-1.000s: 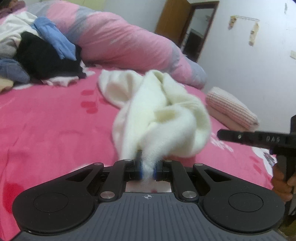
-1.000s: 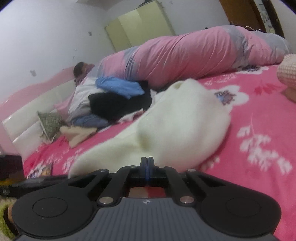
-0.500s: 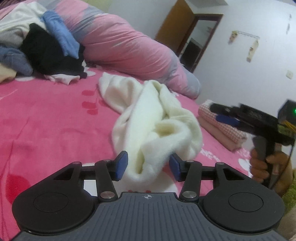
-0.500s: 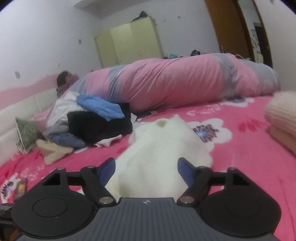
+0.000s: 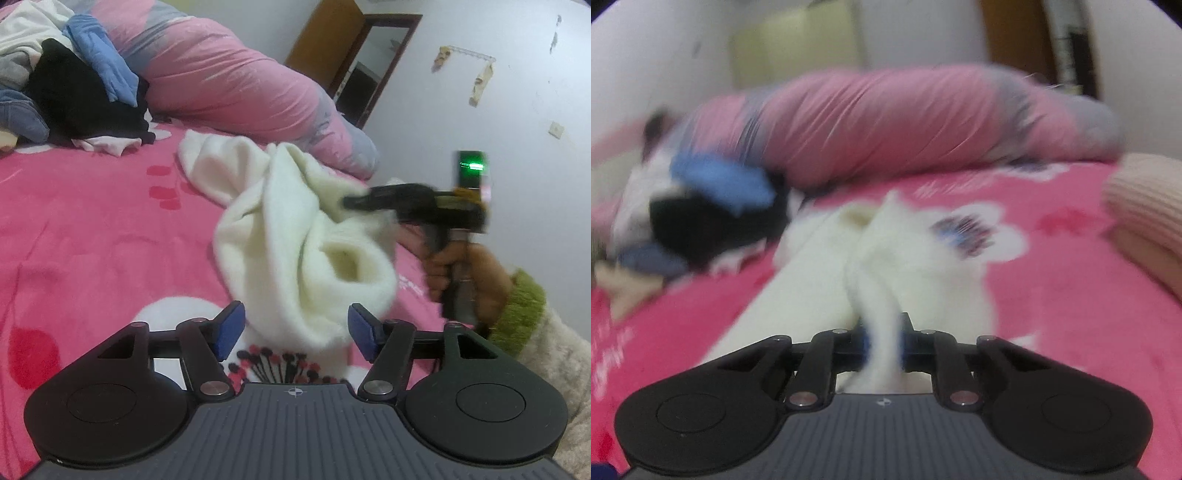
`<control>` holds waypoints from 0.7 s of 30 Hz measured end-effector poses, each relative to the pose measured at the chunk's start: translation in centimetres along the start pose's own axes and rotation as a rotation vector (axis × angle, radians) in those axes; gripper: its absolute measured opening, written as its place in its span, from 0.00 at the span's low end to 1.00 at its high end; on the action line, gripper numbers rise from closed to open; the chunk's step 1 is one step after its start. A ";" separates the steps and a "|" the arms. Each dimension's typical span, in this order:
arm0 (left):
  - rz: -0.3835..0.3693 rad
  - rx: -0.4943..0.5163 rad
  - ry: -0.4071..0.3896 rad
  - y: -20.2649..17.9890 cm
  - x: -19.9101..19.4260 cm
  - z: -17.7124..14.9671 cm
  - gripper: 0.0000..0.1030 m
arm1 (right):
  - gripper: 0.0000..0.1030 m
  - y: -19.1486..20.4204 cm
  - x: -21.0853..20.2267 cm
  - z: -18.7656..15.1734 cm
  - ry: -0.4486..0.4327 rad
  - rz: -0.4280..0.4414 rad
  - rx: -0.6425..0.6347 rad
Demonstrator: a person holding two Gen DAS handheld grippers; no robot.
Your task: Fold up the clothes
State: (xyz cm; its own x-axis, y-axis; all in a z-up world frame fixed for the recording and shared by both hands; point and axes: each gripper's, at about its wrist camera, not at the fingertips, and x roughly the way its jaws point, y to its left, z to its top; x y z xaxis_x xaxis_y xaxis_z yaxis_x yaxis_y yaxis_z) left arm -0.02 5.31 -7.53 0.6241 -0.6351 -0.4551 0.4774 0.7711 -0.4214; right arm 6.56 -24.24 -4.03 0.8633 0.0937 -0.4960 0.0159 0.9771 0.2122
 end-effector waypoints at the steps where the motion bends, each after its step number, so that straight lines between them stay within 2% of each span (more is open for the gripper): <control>1: 0.000 0.002 0.007 0.0 0.1 0.0 0.62 | 0.13 -1.0 -1.5 -0.1 -0.033 -0.018 0.029; 4: -0.010 -0.012 0.021 -0.4 0.9 0.1 0.62 | 0.10 -5.0 -5.3 -0.9 -0.098 -0.102 0.129; 9: 0.001 -0.009 0.039 -1.6 2.2 0.3 0.62 | 0.09 -11.7 -8.9 -7.0 -0.049 -0.180 0.388; 12: 0.048 0.020 0.054 -2.1 2.9 0.4 0.62 | 0.09 -13.9 -10.2 -10.7 -0.016 -0.170 0.514; 15: 0.094 0.049 0.070 -2.5 3.6 0.5 0.62 | 0.10 -15.9 -11.2 -11.9 -0.055 -0.089 0.653; 18: 0.135 0.077 0.070 -2.8 3.7 0.5 0.62 | 0.18 -18.3 -11.4 -11.3 -0.049 0.011 0.796; 19: 0.134 0.089 0.066 -3.1 3.6 0.5 0.62 | 0.26 -18.8 -11.9 -11.2 -0.057 0.040 0.830; 20: 0.134 0.102 0.063 -3.4 3.5 0.4 0.62 | 0.39 -19.3 -12.5 -11.2 -0.071 0.059 0.850; 21: 0.127 0.117 0.063 -3.7 3.4 0.4 0.62 | 0.45 -19.2 -13.5 -11.5 -0.086 0.065 0.861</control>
State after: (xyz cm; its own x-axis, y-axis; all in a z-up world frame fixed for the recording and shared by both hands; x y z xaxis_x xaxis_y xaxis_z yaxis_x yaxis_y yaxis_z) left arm 0.52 0.31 -7.20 0.6458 -0.5314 -0.5482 0.4682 0.8428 -0.2653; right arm -11.14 -42.12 -11.08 0.9101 0.0958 -0.4031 0.3117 0.4825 0.8185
